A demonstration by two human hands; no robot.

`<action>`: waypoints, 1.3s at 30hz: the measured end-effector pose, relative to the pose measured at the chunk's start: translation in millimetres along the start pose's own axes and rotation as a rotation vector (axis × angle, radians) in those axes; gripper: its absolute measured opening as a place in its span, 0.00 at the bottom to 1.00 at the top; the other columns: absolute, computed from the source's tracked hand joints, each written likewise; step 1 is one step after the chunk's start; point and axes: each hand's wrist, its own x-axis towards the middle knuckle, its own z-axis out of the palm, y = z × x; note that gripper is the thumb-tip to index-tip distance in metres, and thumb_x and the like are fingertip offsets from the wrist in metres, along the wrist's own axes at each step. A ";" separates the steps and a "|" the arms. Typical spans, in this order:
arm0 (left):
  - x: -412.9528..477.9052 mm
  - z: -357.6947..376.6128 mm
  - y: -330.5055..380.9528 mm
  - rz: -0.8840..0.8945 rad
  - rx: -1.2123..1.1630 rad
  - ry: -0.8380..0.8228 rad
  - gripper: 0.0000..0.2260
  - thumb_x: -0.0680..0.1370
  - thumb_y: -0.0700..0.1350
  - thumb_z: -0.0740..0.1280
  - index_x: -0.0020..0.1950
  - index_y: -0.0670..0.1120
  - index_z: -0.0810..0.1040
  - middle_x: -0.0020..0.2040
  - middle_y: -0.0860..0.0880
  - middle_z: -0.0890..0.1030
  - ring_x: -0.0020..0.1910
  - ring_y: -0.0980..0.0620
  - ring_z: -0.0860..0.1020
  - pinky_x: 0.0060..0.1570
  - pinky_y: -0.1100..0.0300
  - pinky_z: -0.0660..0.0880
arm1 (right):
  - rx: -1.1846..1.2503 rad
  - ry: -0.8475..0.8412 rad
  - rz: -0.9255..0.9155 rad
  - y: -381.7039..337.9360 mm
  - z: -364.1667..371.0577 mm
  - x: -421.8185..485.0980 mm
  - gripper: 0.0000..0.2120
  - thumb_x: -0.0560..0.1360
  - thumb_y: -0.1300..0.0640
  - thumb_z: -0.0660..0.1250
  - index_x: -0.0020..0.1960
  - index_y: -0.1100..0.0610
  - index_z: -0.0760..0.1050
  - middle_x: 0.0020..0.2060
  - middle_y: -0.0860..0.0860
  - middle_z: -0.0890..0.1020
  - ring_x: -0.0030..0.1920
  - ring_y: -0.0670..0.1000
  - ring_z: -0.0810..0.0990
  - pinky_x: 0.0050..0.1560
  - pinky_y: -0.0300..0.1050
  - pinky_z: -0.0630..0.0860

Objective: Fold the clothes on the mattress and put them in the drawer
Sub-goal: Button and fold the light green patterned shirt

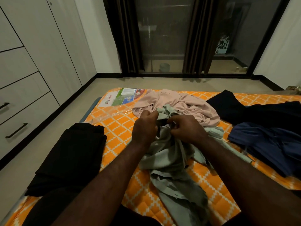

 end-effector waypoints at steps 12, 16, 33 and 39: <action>6.9 -2.4 7.6 -0.249 -0.286 -0.236 0.19 0.72 0.46 0.60 0.56 0.46 0.86 0.51 0.45 0.87 0.51 0.45 0.83 0.51 0.52 0.79 | 0.518 0.351 0.193 -12.7 12.1 0.5 0.09 0.69 0.60 0.77 0.43 0.48 0.82 0.42 0.46 0.85 0.45 0.47 0.85 0.46 0.54 0.85; 12.5 -10.3 6.4 -0.248 -0.350 -0.112 0.14 0.74 0.44 0.71 0.59 0.51 0.85 0.52 0.52 0.87 0.49 0.56 0.83 0.53 0.54 0.81 | 0.352 0.338 0.063 -25.9 13.4 -0.6 0.10 0.74 0.62 0.72 0.51 0.50 0.87 0.40 0.42 0.85 0.38 0.35 0.81 0.40 0.28 0.75; 15.5 -17.8 1.6 -0.462 -0.791 -0.350 0.08 0.74 0.36 0.75 0.52 0.44 0.87 0.45 0.47 0.87 0.46 0.51 0.86 0.52 0.53 0.83 | 0.563 0.466 0.254 -28.0 25.0 -4.2 0.08 0.70 0.60 0.77 0.47 0.52 0.82 0.38 0.47 0.85 0.39 0.45 0.84 0.36 0.40 0.80; 14.9 -24.8 2.7 -0.571 -0.932 -0.359 0.08 0.78 0.32 0.70 0.54 0.40 0.85 0.44 0.46 0.86 0.39 0.56 0.84 0.35 0.66 0.78 | 0.584 0.428 0.258 -26.7 24.8 -6.4 0.10 0.71 0.61 0.77 0.50 0.52 0.82 0.41 0.47 0.86 0.41 0.45 0.85 0.45 0.50 0.85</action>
